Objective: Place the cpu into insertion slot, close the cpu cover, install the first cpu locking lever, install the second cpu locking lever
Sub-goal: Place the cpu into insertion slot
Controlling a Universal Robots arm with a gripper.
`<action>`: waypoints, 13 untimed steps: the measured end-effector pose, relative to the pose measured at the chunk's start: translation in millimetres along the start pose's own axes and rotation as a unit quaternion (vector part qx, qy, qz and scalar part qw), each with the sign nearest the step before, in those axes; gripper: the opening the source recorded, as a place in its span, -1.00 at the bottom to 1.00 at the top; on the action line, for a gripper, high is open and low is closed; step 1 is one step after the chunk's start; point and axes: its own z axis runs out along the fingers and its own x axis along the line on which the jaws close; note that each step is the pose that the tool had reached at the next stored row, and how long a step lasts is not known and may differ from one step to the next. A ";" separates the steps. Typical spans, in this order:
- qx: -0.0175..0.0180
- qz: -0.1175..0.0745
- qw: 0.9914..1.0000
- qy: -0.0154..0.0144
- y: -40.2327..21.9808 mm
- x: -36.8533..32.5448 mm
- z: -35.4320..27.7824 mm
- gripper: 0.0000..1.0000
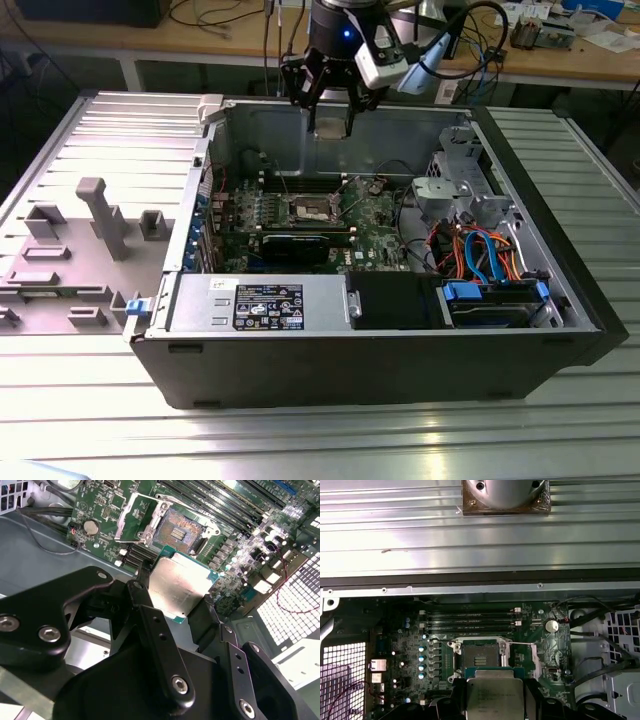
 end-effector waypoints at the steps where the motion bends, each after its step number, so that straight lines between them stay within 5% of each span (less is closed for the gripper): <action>1: 0.000 0.000 1.000 0.000 0.0 0.2 0.3 0.09; 13: 0.000 0.000 1.000 0.000 -0.2 1.1 2.6 0.09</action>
